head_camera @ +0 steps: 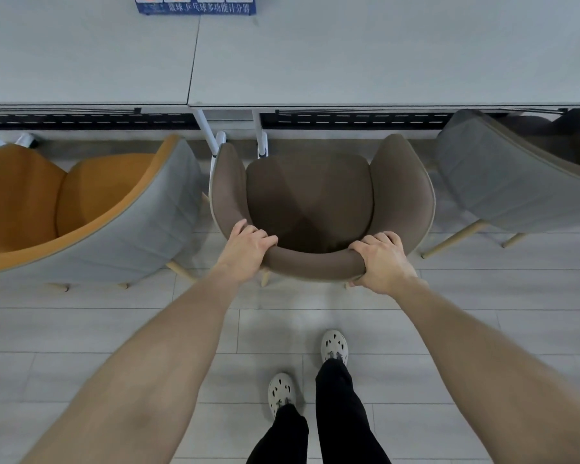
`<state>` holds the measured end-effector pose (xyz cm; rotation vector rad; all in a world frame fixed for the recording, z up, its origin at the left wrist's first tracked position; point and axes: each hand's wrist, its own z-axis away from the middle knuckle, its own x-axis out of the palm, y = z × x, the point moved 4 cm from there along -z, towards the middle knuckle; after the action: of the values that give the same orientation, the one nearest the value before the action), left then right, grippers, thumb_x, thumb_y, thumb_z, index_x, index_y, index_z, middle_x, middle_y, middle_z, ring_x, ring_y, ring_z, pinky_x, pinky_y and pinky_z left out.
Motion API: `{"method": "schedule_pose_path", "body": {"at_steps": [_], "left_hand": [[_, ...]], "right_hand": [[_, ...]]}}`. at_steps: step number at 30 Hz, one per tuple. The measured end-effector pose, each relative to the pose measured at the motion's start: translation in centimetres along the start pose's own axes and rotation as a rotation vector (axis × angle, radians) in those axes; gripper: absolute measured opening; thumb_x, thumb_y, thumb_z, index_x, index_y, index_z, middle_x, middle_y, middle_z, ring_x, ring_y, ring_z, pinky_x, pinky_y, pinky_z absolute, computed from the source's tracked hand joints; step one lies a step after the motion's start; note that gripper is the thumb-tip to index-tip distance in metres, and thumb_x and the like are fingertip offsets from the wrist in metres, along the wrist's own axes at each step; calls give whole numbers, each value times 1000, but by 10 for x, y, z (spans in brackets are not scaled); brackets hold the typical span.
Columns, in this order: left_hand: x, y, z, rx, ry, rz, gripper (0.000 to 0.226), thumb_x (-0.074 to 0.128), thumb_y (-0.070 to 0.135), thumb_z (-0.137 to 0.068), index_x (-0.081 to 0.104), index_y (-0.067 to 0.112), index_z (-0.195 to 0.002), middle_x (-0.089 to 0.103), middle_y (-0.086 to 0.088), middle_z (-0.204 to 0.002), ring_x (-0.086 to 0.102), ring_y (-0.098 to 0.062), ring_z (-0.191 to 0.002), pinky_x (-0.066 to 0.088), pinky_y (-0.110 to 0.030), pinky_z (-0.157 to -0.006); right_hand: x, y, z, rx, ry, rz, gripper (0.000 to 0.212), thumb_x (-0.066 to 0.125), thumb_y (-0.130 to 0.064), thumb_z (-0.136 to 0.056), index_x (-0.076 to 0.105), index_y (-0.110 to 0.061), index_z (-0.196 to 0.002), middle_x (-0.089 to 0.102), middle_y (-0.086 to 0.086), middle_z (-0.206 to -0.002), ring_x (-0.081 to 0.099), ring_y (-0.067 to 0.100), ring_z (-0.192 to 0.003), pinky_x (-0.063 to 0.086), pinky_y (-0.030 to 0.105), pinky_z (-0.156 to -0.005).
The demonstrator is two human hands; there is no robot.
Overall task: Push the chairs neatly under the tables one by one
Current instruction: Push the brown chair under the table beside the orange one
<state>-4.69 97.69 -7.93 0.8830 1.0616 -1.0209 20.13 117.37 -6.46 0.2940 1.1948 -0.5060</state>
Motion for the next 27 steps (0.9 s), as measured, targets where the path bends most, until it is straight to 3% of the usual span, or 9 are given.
{"method": "schedule_pose_path", "body": {"at_steps": [9,15,24,27], "left_hand": [[-2,-9,-26,11,5,25,56,86,9,-76,68,32,-123,71,5,-114,62,-26,-118,23,-48,-127],[-6,-5,-22,4,-9,5,53,92,25,-81,66,34,-126,71,6,-115,63,-22,-118,27,-46,-126],[-6,-6,-11,7,-16,27,53,81,9,-83,66,30,-129,68,2,-120,60,-27,-122,21,-47,-127],[-6,-8,-13,21,-36,46,50,82,15,-83,67,30,-129,67,3,-122,58,-27,-124,19,-46,-127]], "right_hand": [[-8,12,-22,6,-3,-1,74,80,-77,-72,64,-42,-135,65,-10,-118,57,22,-121,22,45,-126],[-12,7,-19,11,-11,-21,73,81,-77,-71,66,-41,-133,65,-10,-118,56,21,-120,21,44,-124],[-11,0,-12,20,-33,-5,80,81,-80,-69,64,-39,-135,65,-9,-120,56,22,-125,21,44,-127],[-9,-1,-12,31,-23,-3,77,81,-80,-69,65,-40,-133,66,-10,-119,57,21,-123,21,44,-127]]}}
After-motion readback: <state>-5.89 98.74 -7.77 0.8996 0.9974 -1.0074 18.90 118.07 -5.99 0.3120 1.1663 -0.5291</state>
